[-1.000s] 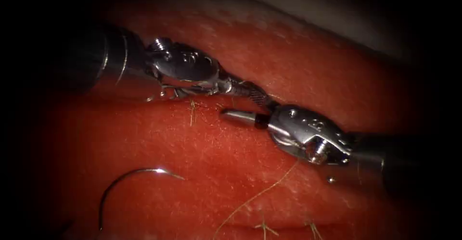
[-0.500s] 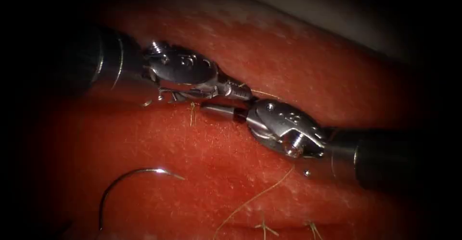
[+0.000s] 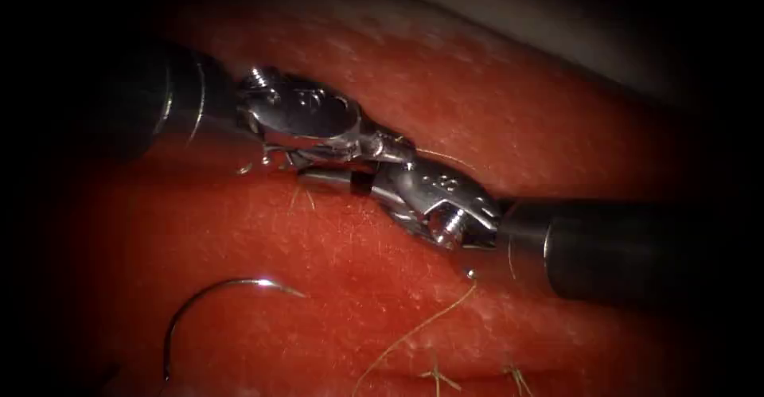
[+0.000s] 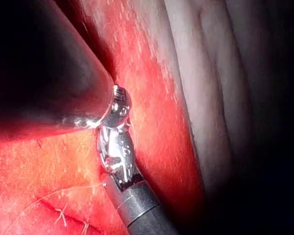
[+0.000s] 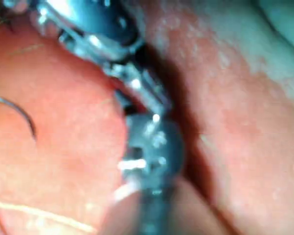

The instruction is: Wound Closure

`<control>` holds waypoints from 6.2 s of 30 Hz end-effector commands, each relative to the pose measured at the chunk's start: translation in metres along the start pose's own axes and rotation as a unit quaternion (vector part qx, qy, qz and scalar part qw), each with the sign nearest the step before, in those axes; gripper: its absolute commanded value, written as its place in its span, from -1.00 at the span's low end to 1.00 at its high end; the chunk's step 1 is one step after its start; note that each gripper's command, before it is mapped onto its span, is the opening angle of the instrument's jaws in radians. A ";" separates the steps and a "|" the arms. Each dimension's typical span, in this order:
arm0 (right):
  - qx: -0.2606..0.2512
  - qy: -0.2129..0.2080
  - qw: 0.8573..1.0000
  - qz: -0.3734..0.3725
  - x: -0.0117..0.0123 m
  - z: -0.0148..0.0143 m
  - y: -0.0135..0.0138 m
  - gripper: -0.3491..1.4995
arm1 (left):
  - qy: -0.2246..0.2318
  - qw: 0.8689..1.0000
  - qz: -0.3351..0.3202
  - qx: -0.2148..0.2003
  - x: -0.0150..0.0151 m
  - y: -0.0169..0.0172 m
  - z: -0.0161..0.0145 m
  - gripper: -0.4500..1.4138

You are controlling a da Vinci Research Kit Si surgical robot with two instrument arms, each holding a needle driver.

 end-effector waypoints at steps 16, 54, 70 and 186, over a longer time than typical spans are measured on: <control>-0.038 0.060 0.997 -0.025 0.0012 0.0002 -0.0001 0.98 | 0.003 1.000 -0.003 -0.001 0.0001 -0.0012 -0.0012 -0.89; -0.060 0.051 0.996 -0.040 0.0047 -0.0084 0.0031 0.98 | -0.169 0.971 0.134 0.106 -0.0099 -0.0202 -0.0126 0.32; -0.052 0.003 0.988 -0.147 0.0069 -0.0137 0.0055 0.96 | -0.040 0.994 0.096 0.046 -0.0019 -0.0088 -0.0133 0.23; 0.004 -0.021 0.984 0.176 0.0087 -0.0027 -0.0086 0.29 | 0.215 0.899 0.294 0.243 0.0041 0.0010 -0.0094 -0.89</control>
